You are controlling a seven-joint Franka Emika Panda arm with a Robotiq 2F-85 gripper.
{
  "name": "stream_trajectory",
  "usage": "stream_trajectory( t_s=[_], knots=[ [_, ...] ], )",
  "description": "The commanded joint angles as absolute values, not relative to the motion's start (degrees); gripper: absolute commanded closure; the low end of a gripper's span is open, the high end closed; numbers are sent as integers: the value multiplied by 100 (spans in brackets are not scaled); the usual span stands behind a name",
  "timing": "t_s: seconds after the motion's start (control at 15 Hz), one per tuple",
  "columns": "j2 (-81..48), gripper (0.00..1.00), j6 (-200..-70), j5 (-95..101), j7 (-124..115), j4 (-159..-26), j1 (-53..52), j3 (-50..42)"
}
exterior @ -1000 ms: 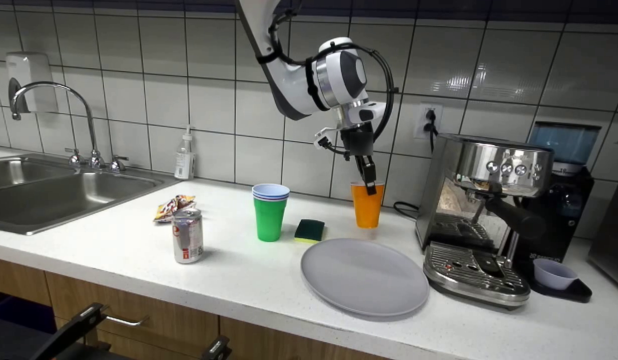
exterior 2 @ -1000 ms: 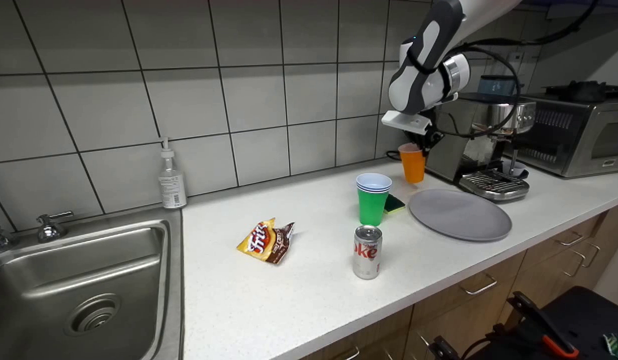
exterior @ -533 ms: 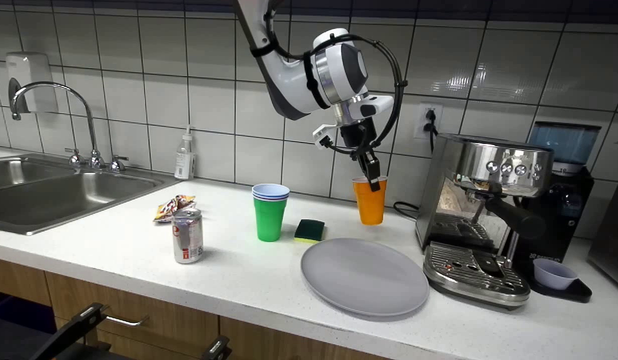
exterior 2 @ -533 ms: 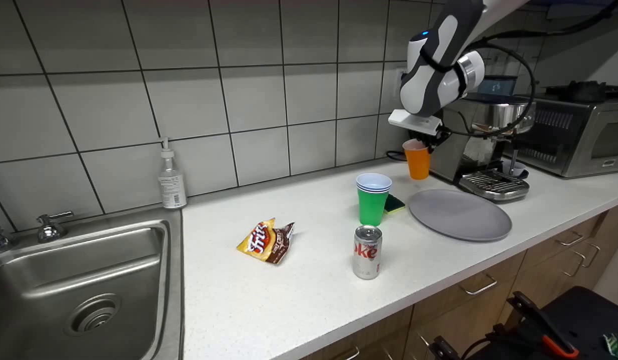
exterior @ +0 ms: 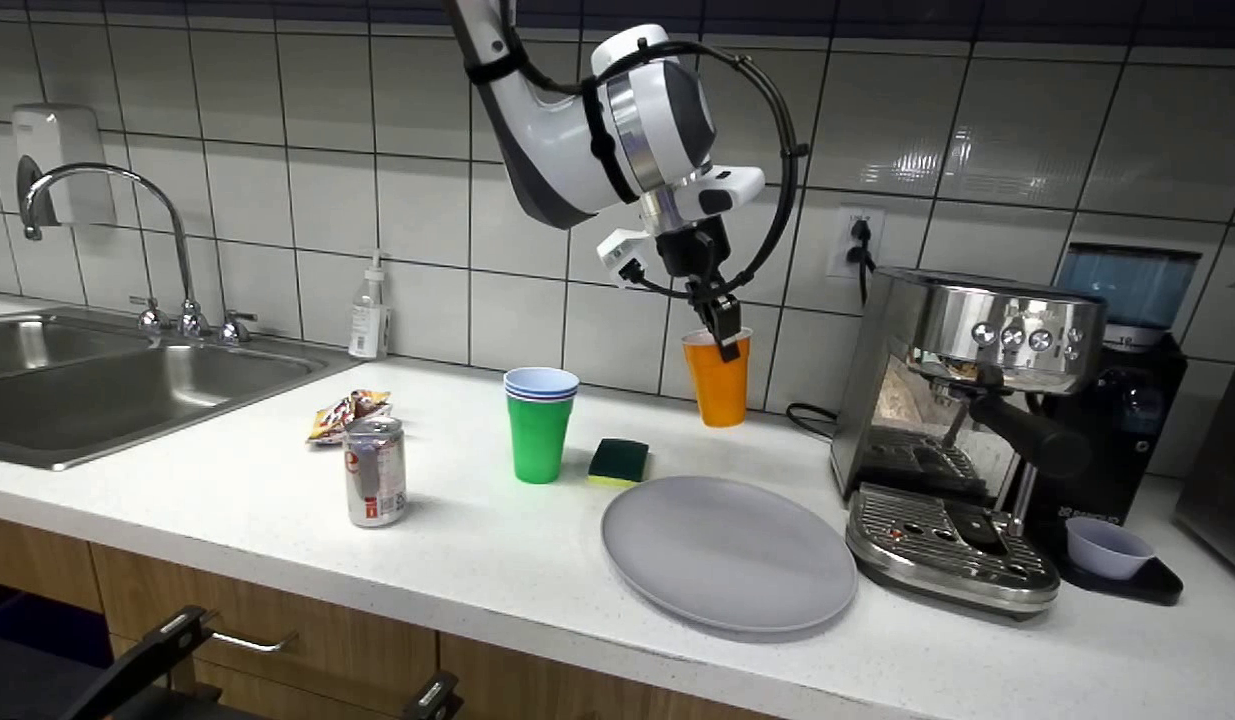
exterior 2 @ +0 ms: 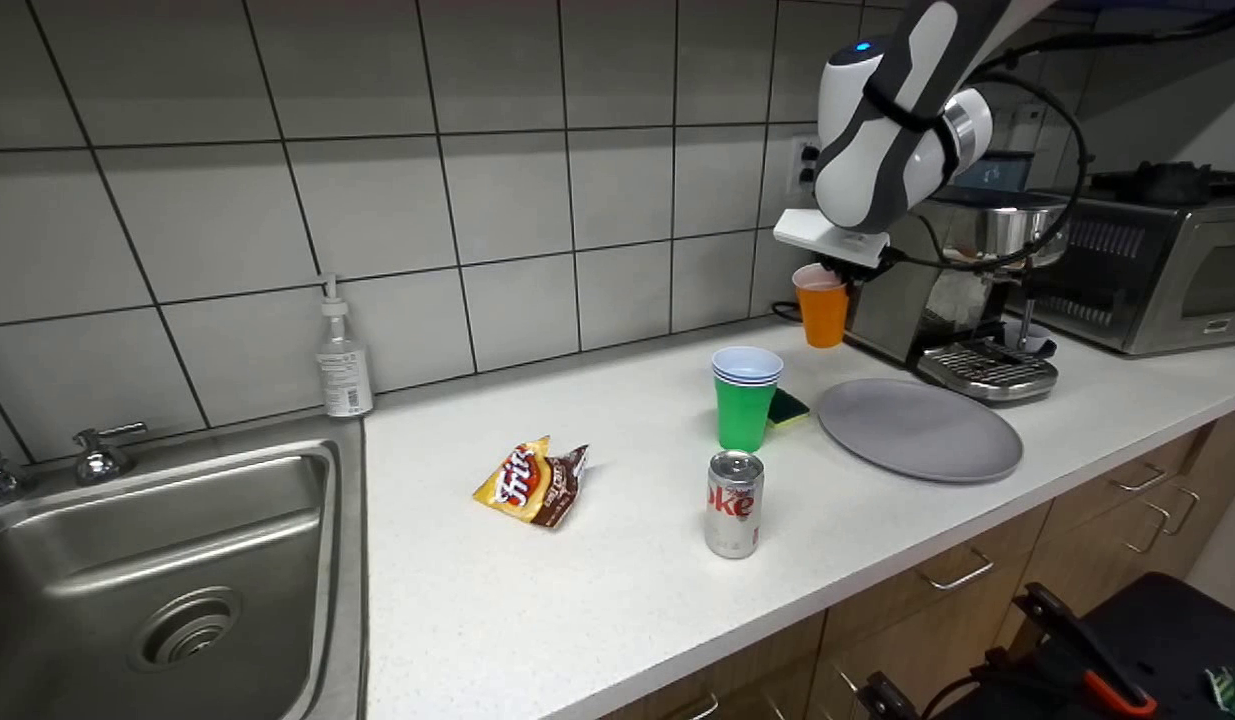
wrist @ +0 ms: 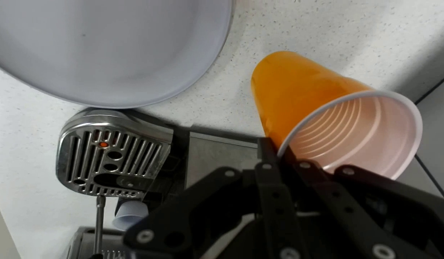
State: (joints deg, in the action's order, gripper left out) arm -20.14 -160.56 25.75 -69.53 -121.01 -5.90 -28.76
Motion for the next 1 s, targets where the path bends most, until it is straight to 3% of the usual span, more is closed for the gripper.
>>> stream_trajectory(
  t_s=[0.0,0.93],
  knots=[
    [-1516,99,-16303,3030,-7189,-12570,-778,-3015],
    [-267,99,-16365,3276,-7122,-13519,-1169,-3000]
  ],
)
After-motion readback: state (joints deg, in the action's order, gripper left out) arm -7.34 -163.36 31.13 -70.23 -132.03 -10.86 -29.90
